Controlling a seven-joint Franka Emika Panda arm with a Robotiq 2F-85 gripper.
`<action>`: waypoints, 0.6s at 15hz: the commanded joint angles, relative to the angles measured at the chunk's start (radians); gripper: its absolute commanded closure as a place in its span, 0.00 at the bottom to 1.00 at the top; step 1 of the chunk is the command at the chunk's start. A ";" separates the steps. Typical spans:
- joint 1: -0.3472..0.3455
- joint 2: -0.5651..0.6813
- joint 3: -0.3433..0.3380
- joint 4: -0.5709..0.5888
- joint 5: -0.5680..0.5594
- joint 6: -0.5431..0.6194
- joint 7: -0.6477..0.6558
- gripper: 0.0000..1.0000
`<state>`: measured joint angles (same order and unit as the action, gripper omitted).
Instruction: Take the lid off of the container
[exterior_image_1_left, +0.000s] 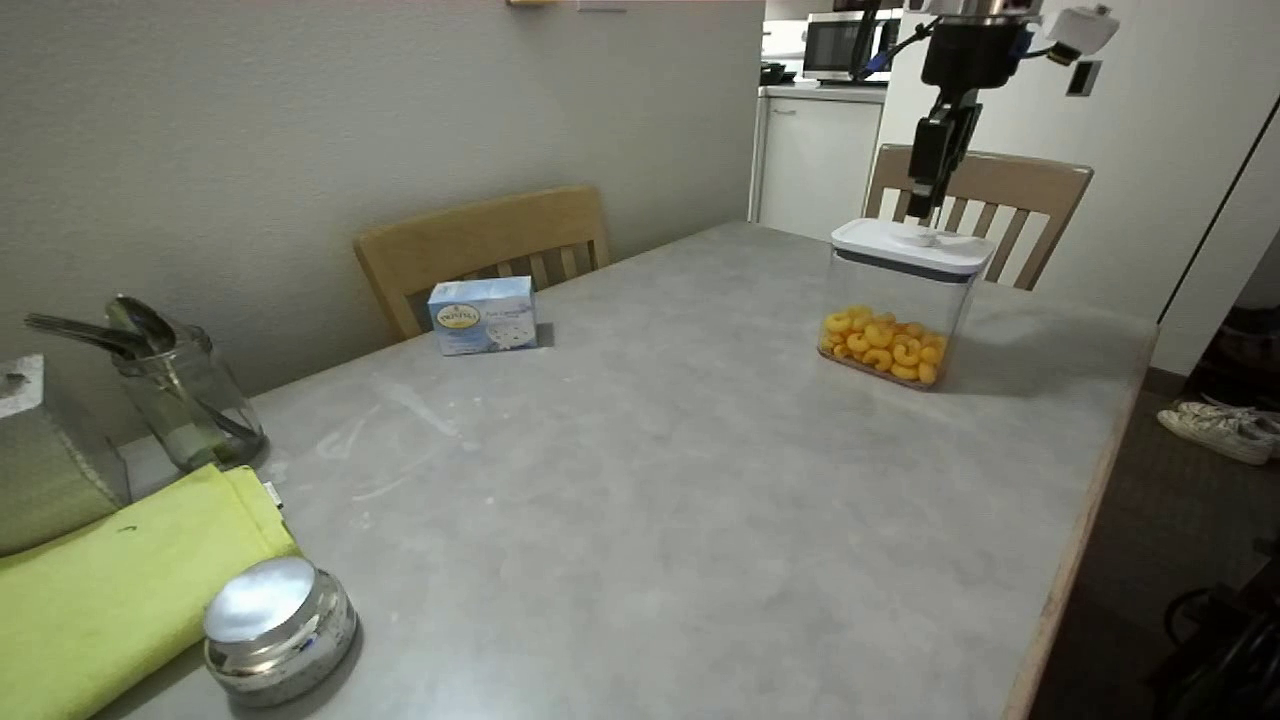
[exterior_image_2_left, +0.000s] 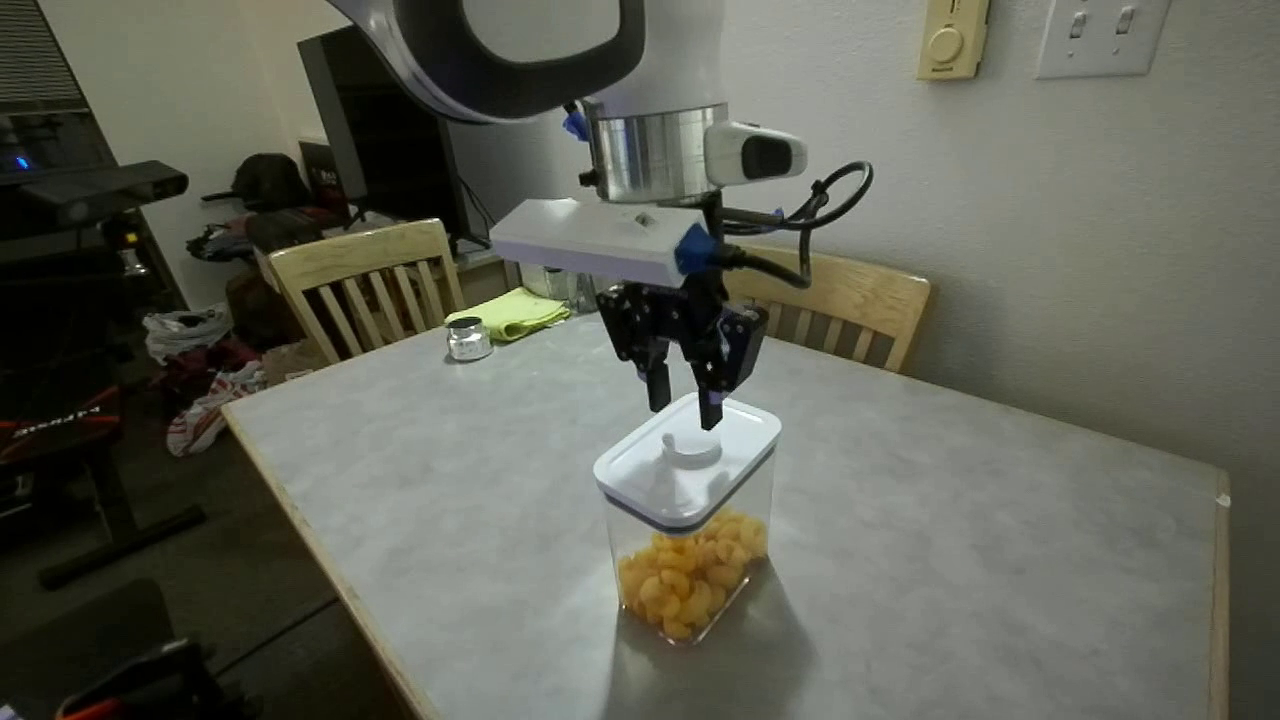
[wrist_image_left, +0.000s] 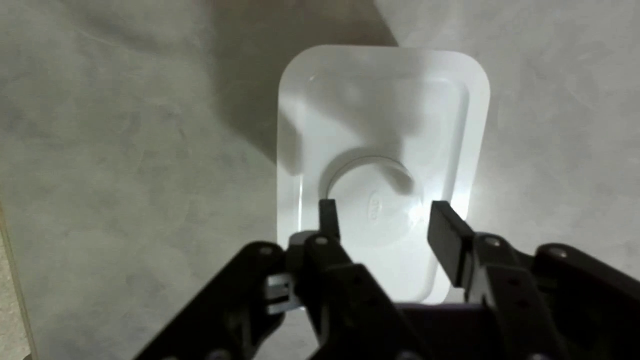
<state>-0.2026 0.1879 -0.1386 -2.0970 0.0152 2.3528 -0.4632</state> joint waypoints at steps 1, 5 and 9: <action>-0.015 0.027 0.005 0.009 0.007 0.006 -0.021 0.17; -0.021 0.045 0.010 0.015 0.022 0.010 -0.032 0.00; -0.029 0.067 0.015 0.025 0.046 0.018 -0.041 0.00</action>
<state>-0.2074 0.2253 -0.1383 -2.0931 0.0286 2.3579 -0.4680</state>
